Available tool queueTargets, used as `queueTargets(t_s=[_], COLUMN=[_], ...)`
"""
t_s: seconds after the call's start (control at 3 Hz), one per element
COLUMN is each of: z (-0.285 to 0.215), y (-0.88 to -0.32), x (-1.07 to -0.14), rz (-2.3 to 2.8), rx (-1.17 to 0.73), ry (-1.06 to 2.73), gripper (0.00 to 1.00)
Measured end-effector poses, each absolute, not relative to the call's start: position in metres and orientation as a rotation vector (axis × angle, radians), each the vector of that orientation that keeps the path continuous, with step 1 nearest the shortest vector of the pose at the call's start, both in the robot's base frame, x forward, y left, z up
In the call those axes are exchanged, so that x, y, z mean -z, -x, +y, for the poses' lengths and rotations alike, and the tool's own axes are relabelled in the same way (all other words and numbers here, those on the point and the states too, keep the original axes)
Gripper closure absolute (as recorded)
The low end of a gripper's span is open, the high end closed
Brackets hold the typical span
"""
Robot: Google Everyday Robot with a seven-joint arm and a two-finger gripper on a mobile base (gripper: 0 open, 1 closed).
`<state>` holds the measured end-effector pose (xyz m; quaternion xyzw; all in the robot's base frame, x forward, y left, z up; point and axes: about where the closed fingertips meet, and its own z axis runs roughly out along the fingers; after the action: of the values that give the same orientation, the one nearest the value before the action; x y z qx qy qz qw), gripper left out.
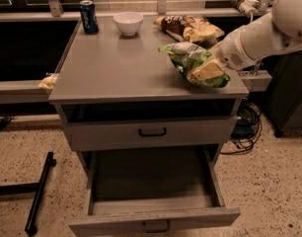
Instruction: Place green rice chip bag into middle drawer
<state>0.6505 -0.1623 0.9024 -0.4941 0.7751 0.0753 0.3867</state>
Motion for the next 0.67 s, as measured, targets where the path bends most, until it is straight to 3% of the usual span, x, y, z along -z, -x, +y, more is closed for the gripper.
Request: queueTargets(t_s=[0.67], z=[-0.164], y=[-0.514], x=[-0.940], rz=[1.760], rx=[-0.272], ry=[1.526], gripper=[1.00])
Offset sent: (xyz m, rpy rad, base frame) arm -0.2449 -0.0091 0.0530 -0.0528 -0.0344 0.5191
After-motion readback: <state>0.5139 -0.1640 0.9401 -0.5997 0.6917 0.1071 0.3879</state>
